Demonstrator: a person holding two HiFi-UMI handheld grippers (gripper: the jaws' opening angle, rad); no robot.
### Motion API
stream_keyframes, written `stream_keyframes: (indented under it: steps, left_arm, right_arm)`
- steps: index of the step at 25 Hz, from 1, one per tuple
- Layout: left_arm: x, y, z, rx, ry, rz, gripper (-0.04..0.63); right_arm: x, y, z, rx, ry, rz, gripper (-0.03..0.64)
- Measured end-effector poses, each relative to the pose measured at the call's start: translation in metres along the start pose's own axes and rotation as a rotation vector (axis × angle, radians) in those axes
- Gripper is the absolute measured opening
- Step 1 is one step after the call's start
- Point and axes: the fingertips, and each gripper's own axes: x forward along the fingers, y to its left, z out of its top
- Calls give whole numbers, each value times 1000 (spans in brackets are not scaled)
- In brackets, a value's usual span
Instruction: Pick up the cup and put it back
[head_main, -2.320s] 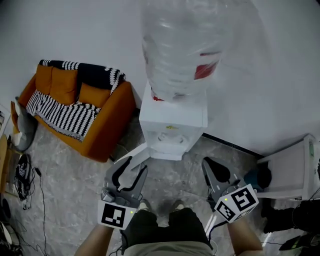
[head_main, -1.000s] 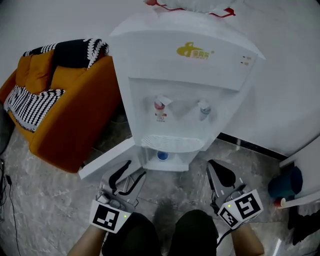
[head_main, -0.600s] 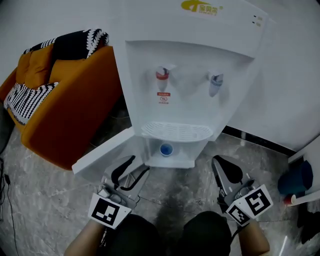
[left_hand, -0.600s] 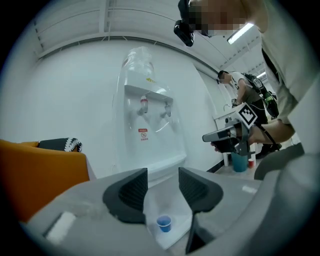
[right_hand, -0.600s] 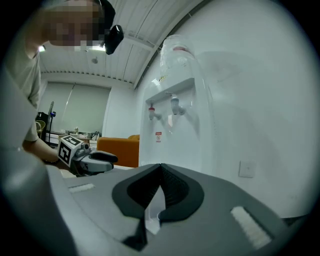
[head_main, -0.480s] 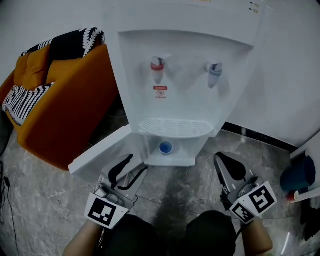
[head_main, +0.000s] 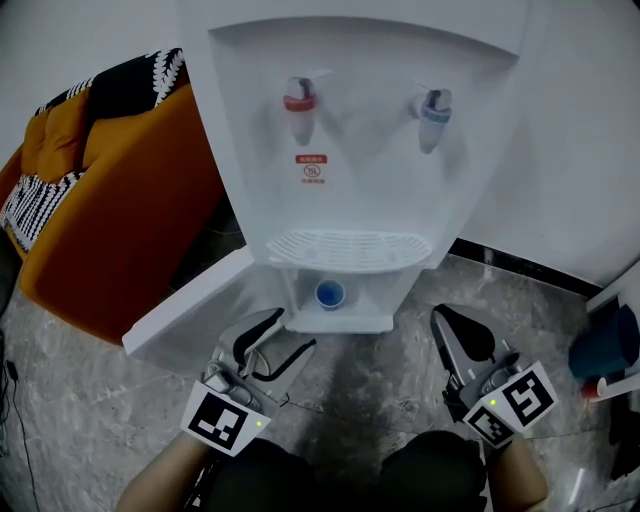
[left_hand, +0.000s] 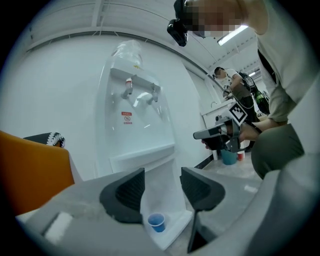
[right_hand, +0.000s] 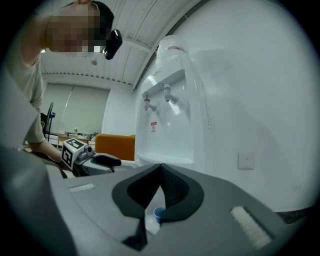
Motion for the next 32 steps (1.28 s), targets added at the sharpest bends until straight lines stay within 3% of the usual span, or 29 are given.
stream_keyframes:
  steps: [6,11,15,18,22,27,32]
  left_arm:
    - [47,8,-23,-75,-21,-36,252]
    - [89,18,-56,-91,-27,-71,252]
    - [116,19,-92,3,28,-67,252]
    - [131,20,-121,17,59,-50,274]
    - [147,25,-150,-8,104,-22,318]
    - [165,26,-182,-42,158,-8,322]
    - [180,32,-213,-126,228,42,353]
  right_arm:
    - [13,-12,-11,-16,17,0,3]
    - [22,-23,-21,-8,15,-7,3]
    - [27,-27,-33,5,23,7,3]
    - [30,-30,-42,7,18,23,3]
    - [38,-31,-52,5,0,42,3]
    - [50,-26,-77,-22,23,69,3]
    - [59,-25,-93,-3,39,78,3]
